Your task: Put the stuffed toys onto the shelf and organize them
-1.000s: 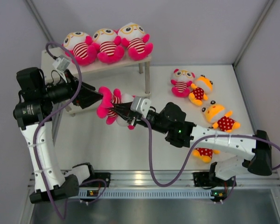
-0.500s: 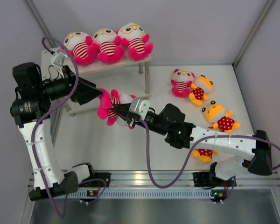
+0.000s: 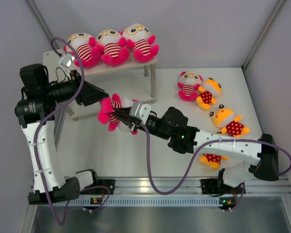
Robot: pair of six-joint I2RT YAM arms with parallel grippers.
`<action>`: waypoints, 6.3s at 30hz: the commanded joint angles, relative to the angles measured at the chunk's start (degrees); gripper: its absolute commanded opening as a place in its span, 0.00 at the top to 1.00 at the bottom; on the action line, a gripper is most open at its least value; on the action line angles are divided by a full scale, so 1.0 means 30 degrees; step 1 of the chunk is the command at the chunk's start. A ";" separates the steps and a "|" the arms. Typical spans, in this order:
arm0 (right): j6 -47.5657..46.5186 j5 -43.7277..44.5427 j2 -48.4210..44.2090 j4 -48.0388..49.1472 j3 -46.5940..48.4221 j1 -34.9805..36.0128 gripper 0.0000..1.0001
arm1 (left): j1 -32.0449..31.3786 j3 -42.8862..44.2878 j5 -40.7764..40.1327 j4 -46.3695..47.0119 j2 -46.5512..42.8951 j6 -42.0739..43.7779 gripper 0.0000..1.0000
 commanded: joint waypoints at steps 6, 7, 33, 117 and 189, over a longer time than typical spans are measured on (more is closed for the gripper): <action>-0.0136 -0.0066 0.0007 0.0724 0.1147 0.0396 1.00 | -0.1618 -0.0609 -0.0604 0.0318 -0.0498 0.0466 1.00; -0.0136 0.0109 -0.0022 0.0724 0.1117 0.0396 1.00 | -0.1618 -0.0609 -0.0633 0.0347 -0.0586 0.0554 1.00; 0.5313 -0.0329 -0.1808 -0.0888 -0.3862 -0.0776 0.19 | -0.1764 -0.5942 -2.2653 -0.1909 -0.4949 1.6928 1.00; 0.5665 -0.0328 -0.0491 -0.2206 -0.2575 -0.0835 0.16 | -0.2262 -0.7610 -1.7742 1.0806 -0.1611 4.0984 0.49; 1.2776 0.3476 -0.4884 -1.0054 -0.5007 -0.9646 0.17 | 0.0902 0.2935 -2.9022 1.1304 0.5655 0.8348 0.87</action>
